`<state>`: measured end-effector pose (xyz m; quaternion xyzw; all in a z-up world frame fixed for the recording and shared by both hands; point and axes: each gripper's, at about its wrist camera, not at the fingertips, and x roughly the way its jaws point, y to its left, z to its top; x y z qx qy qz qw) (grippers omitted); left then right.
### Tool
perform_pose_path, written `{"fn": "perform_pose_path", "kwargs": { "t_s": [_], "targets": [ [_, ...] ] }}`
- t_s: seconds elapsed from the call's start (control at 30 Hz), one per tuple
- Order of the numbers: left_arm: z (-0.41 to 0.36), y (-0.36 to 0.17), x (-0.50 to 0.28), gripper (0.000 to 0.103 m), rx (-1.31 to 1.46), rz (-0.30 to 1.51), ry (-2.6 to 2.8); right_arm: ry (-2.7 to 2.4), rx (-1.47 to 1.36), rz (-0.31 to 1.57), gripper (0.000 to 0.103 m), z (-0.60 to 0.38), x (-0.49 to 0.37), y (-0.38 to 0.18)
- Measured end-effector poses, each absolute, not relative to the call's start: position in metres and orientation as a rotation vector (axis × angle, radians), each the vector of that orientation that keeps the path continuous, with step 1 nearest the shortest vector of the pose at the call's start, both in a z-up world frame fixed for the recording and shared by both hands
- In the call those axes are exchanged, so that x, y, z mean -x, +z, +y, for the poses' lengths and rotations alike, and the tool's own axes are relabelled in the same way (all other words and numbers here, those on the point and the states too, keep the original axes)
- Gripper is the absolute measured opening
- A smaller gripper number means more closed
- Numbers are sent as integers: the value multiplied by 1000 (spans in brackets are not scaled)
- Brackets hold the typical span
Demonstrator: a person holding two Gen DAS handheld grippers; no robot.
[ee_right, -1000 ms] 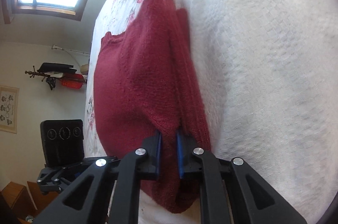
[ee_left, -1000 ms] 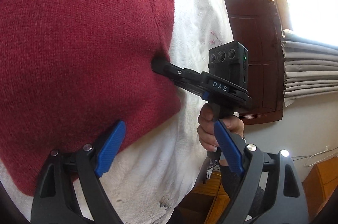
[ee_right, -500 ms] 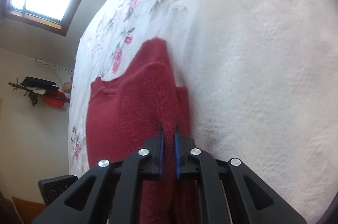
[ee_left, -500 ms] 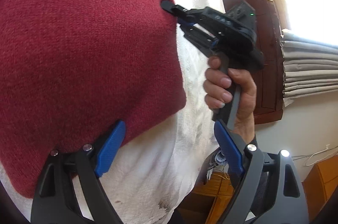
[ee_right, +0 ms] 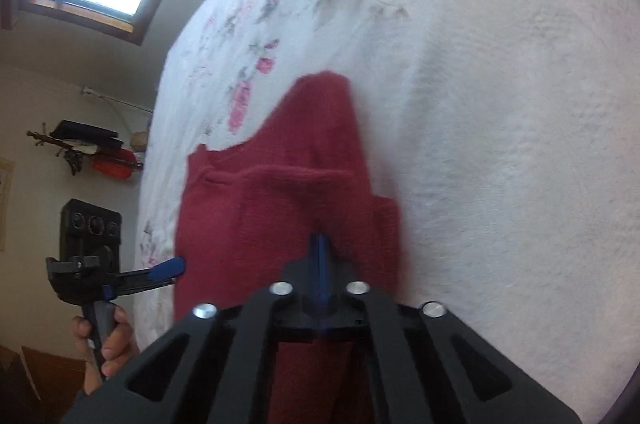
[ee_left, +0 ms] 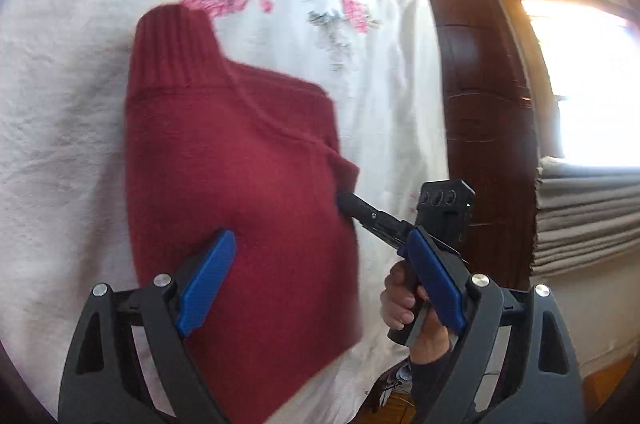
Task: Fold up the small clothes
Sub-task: 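Tuck and smooth the edge with the right gripper, then open it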
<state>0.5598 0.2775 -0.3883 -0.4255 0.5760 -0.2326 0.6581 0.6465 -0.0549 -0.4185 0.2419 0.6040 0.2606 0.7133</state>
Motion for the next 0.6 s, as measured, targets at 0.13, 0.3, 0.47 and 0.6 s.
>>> {"fn": "perform_pose_path", "kwargs": {
  "t_s": [0.13,0.3,0.47,0.6],
  "targets": [
    [279,-372,-554,79,905,1275,-530,588,-547,1298,0,-65,-634,-399],
    [262,-336,-498,84,794,1209,-703,815,-494,1267,4,-51,-572,-361],
    [243,-380,-490,79,747,1313,-614,718,-442,1354,0,-57,-567,-405],
    [267,-341,-459,90,869,1172,-643,754,-466,1283,6,-66,-545,-361]
  ]
}}
